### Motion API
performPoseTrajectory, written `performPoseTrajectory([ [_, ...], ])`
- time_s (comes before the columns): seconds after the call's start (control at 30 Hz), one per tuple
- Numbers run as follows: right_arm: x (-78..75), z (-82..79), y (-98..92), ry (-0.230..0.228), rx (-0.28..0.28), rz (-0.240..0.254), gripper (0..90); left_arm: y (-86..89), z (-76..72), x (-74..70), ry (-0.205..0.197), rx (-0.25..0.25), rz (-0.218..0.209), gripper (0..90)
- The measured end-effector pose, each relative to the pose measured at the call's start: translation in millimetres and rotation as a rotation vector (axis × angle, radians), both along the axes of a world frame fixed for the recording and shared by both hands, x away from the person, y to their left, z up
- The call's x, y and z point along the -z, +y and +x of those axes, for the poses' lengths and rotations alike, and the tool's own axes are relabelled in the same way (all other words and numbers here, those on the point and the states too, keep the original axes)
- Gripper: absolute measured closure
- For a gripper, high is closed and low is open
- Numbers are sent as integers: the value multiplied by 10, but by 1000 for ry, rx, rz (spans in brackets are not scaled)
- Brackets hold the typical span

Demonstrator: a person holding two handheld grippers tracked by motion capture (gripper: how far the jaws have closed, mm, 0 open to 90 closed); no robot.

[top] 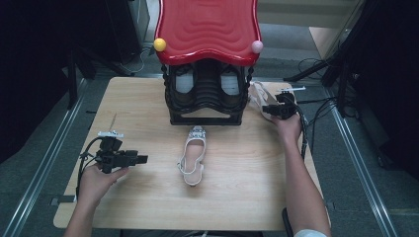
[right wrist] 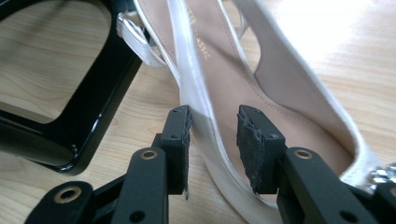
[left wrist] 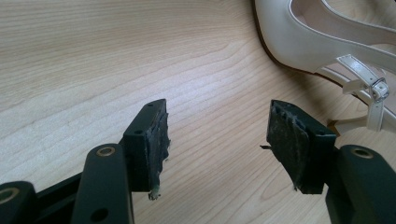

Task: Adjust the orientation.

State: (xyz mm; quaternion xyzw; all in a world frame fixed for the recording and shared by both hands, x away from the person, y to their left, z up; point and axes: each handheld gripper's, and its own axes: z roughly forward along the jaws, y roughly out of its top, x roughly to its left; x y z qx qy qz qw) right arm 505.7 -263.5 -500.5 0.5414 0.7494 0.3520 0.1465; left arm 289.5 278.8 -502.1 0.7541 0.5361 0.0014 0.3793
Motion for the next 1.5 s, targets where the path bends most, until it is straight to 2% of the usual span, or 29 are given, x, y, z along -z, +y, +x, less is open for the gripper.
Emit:
performPoseTrajectory([
  [0.07, 39, 19, -10, 15, 5, 35, 649, 14, -8, 5, -7, 1, 5, 393],
  [0.17, 85, 45, 10, 31, -5, 44, 630, 17, -18, 10, 1, -7, 5, 393],
  [0.2, 116, 56, 29, 46, -15, 30, 631, 18, -18, 10, 1, -6, 6, 392],
  [0.27, 146, 53, 52, 20, -33, -8, 645, 17, -18, 10, 1, -7, 5, 393],
  [0.33, 134, 54, 53, 29, -27, -3, 698, 14, -18, 13, 3, -3, 7, 392],
  [0.47, 102, 42, 76, 47, -28, 15, 881, 18, -13, 14, 1, -2, 7, 393],
  [0.57, 41, 28, 78, 34, -9, 13, 884, 24, -12, 14, 1, -2, 7, 392],
  [0.8, -73, -41, 24, 36, -9, 37, 883, -3, 21, 10, 0, 14, 7, 393],
  [0.93, -143, -117, 14, 53, -11, 49, 884, -48, 62, 11, -1, 22, 5, 393],
  [1.1, -237, -264, 2, 12, -29, 45, 884, -105, 134, 6, 0, 51, 2, 392],
  [1.23, -292, -404, -6, -4, -41, 55, 883, -184, 197, 7, 0, 75, 3, 392],
  [1.3, -314, -471, -10, -4, -42, 51, 883, -222, 229, 4, -3, 88, 5, 391],
  [1.37, -327, -559, -26, -3, -45, 69, 882, -263, 268, 2, 2, 97, 1, 392],
  [1.5, -328, -692, -24, -2, -52, 54, 882, -318, 331, 5, 6, 111, -2, 394],
])
